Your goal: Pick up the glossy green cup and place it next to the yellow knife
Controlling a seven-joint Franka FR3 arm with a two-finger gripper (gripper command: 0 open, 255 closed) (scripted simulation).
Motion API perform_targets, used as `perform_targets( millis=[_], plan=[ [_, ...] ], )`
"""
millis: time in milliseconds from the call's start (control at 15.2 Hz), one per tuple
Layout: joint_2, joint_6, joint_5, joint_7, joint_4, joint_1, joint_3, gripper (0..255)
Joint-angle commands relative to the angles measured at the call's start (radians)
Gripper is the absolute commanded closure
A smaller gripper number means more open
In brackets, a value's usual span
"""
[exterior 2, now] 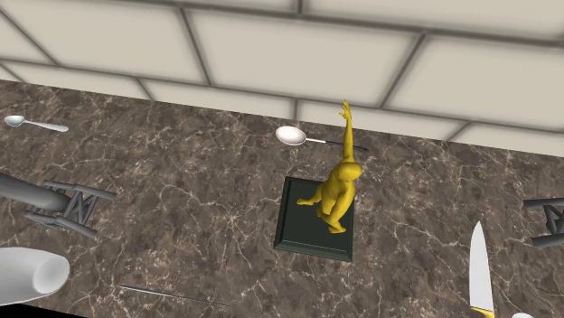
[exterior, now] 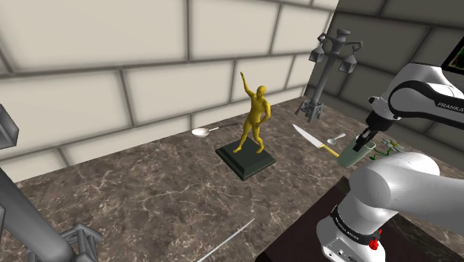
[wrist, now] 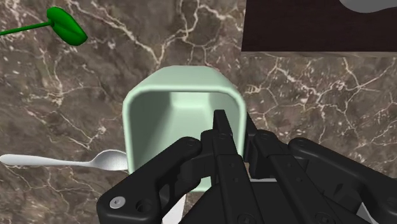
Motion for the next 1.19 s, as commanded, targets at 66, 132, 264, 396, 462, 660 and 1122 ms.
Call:
perform_targets(
  millis=[66,132,264,396,462,660,1122],
  plan=[
    [0.000,0.000,-0.001,0.000,-0.001,0.000,-0.001,0],
    [0.000,0.000,-0.001,0.000,-0.001,0.000,-0.001,0],
    [0.001,0.000,-0.001,0.000,-0.001,0.000,-0.001,0],
    [-0.010,-0.033,0.027,-0.003,0.024,0.007,0.029,0],
    [-0.017,-0.065,0.053,-0.005,0.049,0.014,0.056,0],
    [-0.024,-0.119,0.096,-0.009,0.099,0.029,0.101,0],
    [-0.024,-0.119,0.096,-0.009,0.098,0.028,0.101,0]
  ],
)
